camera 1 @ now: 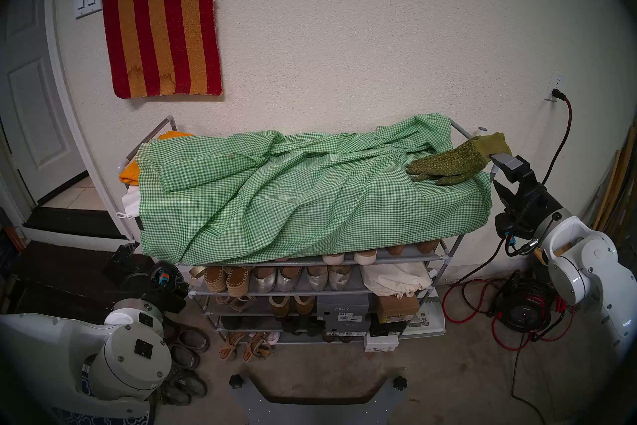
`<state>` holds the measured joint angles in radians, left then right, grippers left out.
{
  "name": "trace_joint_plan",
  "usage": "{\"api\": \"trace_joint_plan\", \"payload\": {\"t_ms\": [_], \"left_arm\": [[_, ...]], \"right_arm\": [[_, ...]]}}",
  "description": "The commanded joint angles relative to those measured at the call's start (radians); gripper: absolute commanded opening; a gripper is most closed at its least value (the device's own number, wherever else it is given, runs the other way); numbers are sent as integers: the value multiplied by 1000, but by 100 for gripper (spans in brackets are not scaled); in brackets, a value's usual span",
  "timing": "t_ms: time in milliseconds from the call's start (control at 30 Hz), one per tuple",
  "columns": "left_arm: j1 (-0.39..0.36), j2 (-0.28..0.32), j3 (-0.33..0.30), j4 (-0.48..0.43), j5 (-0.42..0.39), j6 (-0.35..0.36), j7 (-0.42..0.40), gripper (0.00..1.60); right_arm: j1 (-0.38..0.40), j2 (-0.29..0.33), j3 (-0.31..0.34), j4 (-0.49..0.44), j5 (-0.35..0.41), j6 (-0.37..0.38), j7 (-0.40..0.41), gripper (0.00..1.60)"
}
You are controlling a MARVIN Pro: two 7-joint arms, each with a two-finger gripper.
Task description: Lift the object off the cloth, cover the shoe rack with the cloth, put the object back
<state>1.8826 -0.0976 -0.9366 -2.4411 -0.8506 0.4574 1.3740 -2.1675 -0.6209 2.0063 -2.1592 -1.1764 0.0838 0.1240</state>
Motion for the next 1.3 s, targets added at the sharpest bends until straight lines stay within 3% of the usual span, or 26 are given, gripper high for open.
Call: {"api": "trace_joint_plan", "payload": {"t_ms": [0, 400, 1000, 1267], "left_arm": [[-1, -2, -2, 1, 0, 2, 1, 160], [-1, -2, -2, 1, 0, 2, 1, 160], [-1, -2, -2, 1, 0, 2, 1, 160], [0, -2, -2, 1, 0, 2, 1, 160]], "right_arm": [[-4, -1, -13, 15, 4, -23, -44, 160], [67, 24, -100, 108, -55, -7, -121, 160], [92, 46, -104, 136, -101, 0, -146, 160], [133, 60, -137, 144, -107, 8, -142, 160]]}}
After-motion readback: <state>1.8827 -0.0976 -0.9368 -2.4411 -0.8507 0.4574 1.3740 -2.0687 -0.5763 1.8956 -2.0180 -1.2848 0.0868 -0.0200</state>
